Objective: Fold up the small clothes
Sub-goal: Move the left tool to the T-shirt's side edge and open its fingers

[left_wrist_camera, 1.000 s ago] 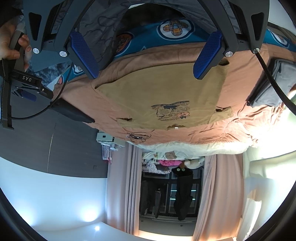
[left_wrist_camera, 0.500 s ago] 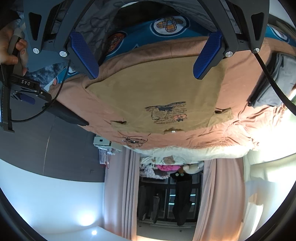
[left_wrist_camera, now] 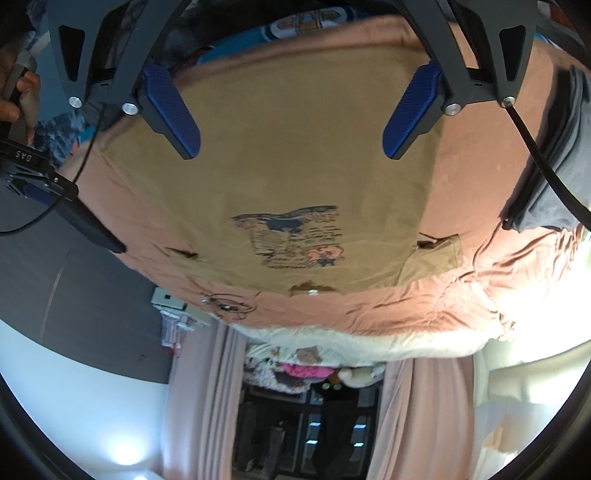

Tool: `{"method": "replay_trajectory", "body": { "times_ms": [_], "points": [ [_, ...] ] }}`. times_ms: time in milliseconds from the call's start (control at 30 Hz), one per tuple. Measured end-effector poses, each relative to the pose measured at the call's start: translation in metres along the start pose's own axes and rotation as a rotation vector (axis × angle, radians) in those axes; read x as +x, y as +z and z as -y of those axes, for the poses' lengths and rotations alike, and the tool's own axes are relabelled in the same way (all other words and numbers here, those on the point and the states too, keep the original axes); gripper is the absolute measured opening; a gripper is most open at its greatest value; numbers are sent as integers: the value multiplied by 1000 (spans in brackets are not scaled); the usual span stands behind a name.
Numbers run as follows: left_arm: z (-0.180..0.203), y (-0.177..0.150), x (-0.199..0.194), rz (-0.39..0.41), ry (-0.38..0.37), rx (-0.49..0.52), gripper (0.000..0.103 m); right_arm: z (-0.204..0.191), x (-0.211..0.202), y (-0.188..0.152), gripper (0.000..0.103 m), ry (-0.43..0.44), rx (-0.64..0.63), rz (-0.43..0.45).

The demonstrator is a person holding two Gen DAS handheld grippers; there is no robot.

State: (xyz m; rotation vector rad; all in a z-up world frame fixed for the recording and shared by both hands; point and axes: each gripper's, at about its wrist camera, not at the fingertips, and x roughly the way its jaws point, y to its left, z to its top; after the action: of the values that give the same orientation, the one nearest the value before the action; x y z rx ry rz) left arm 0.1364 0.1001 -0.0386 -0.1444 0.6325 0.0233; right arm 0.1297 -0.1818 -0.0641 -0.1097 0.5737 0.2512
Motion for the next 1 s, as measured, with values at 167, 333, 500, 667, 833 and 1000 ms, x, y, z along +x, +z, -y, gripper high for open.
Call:
{"method": "replay_trajectory", "body": {
  "times_ms": [167, 333, 500, 667, 833, 1000],
  "points": [
    [-33, 26, 32, -30, 30, -44, 91, -7, 38, 27, 103, 42, -6, -30],
    [-71, 53, 57, -37, 61, -91, 84, -15, 71, 52, 103, 95, -25, -55],
    [-110, 77, 82, -55, 100, -131, 78, -25, 100, 80, 103, 153, -51, -66],
    [-148, 100, 108, -79, 137, -165, 70, -38, 140, 109, 89, 228, -58, -85],
    [-190, 119, 138, -104, 153, -213, 70, -50, 177, 129, 89, 262, -64, -103],
    [-236, 133, 169, -130, 192, -273, 70, -64, 218, 147, 89, 286, -69, -139]
  ]
}}
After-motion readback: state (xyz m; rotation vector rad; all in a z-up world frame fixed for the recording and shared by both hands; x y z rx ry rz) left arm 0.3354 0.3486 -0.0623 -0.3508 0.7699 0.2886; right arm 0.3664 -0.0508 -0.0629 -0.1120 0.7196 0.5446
